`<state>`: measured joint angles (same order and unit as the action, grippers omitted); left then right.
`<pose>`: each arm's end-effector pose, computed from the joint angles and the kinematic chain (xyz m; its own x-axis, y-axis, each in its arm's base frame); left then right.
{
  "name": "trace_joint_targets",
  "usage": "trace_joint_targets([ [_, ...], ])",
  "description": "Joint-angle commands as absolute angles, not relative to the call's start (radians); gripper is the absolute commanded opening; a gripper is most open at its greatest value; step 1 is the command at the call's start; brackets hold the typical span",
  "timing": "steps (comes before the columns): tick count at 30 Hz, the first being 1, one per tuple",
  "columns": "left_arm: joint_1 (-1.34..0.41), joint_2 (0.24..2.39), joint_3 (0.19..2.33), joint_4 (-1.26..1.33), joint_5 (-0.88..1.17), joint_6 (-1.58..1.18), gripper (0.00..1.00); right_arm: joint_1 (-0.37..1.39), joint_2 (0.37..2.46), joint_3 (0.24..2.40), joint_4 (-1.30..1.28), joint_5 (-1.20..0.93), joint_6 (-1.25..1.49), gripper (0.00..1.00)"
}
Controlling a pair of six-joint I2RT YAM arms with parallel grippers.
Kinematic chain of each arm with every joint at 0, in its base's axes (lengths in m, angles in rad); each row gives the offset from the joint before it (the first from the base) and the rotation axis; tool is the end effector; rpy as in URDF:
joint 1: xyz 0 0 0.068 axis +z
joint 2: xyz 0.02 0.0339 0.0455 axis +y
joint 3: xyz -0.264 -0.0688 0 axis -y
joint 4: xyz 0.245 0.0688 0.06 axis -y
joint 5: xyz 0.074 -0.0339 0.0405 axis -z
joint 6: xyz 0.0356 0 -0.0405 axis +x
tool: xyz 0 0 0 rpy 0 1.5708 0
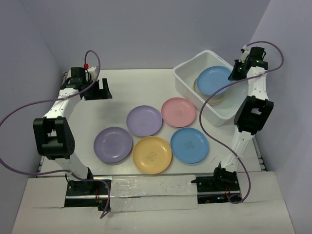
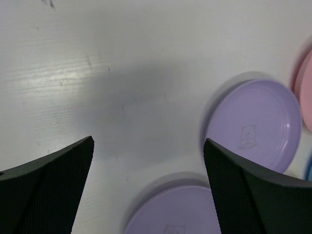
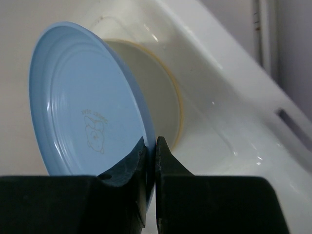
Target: Place the plates into the plastic bin on the countertop
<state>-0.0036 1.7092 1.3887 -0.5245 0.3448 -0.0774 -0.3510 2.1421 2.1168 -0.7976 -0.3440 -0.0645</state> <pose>0.3792 -0.0134 0.2743 -0.7633 -0.0700 -0.6422 0.1692 0.9377 -0.3034 0.4570 -0.1546 0.3105 -0.6940 0.1895 -0.6946 0.0637 0.9771 0.2029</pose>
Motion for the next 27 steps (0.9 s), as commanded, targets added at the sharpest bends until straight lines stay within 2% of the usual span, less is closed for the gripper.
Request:
trace_joint_targets([
  [1,0.032,1.685,1.362,-0.589,0.347,0.030,0.99,-0.301,2.166,2.116,-0.758,-0.339,-0.095,0.02],
  [3,0.035,1.696,1.355,-0.652,0.383,0.102,0.99,-0.280,2.175,2.095,-0.738,-0.277,-0.088,0.19],
  [5,0.037,1.706,1.341,-0.734,0.438,0.205,0.98,-0.273,2.182,2.102,-0.736,-0.224,-0.076,0.48],
  [8,0.037,1.683,1.284,-0.747,0.471,0.318,0.99,-0.268,2.164,2.123,-0.732,-0.187,-0.060,0.74],
  [10,0.037,1.690,1.250,-0.750,0.467,0.363,0.98,-0.264,2.144,2.142,-0.742,-0.187,-0.054,0.98],
  [20,0.031,1.798,1.187,-0.778,0.497,0.513,0.84,-0.164,1.979,2.187,-0.761,-0.261,-0.043,1.00],
  [27,0.023,1.848,1.139,-0.882,0.535,0.687,0.66,-0.055,1.920,2.173,-0.751,-0.261,-0.069,1.00],
])
